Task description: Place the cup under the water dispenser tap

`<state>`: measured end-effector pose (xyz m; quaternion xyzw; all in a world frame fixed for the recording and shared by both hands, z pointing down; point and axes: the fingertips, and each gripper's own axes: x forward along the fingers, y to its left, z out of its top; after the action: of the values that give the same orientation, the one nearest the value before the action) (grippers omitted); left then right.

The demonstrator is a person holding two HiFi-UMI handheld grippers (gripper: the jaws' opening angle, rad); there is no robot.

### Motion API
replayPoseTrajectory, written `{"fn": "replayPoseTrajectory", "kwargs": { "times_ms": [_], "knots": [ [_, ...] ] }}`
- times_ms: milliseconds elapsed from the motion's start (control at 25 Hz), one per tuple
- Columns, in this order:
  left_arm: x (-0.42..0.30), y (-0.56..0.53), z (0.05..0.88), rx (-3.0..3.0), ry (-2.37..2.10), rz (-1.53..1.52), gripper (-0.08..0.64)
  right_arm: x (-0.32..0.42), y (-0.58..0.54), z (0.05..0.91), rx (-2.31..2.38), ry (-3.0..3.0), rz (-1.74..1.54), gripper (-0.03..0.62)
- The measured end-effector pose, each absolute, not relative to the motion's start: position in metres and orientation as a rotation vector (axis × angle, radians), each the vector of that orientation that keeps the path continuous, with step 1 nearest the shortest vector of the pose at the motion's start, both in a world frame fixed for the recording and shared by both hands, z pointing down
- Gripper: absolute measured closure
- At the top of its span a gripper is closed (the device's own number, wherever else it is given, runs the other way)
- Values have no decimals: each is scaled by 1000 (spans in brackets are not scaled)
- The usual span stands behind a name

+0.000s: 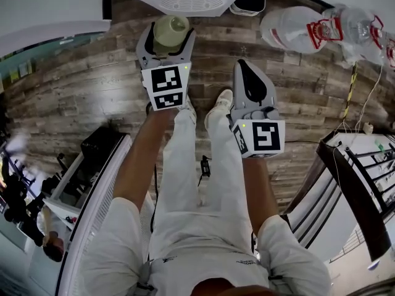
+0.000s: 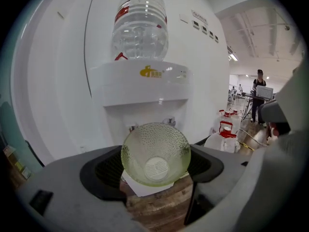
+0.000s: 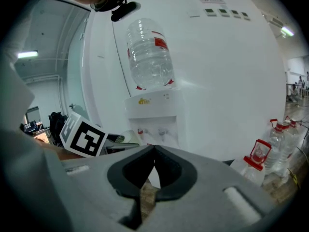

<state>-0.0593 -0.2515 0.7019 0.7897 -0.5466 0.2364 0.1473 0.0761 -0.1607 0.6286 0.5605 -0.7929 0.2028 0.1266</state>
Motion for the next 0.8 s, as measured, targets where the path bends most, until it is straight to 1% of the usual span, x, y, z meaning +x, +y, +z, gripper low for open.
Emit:
{"fn": "replayPoseTrajectory", "kwargs": {
  "times_ms": [360,520,800],
  "knots": [
    [-55,-285,758,2250,-1586,687,184,83,-169,656,1639,-2283,593,594],
    [-62,-298,781,2203,-1593,658,184,82,-173,660,1640,-2282,590,594],
    [-72,-315,818,2178,-1607,703,184,80,-178,673,1632,-2265,594,594]
  ]
}}
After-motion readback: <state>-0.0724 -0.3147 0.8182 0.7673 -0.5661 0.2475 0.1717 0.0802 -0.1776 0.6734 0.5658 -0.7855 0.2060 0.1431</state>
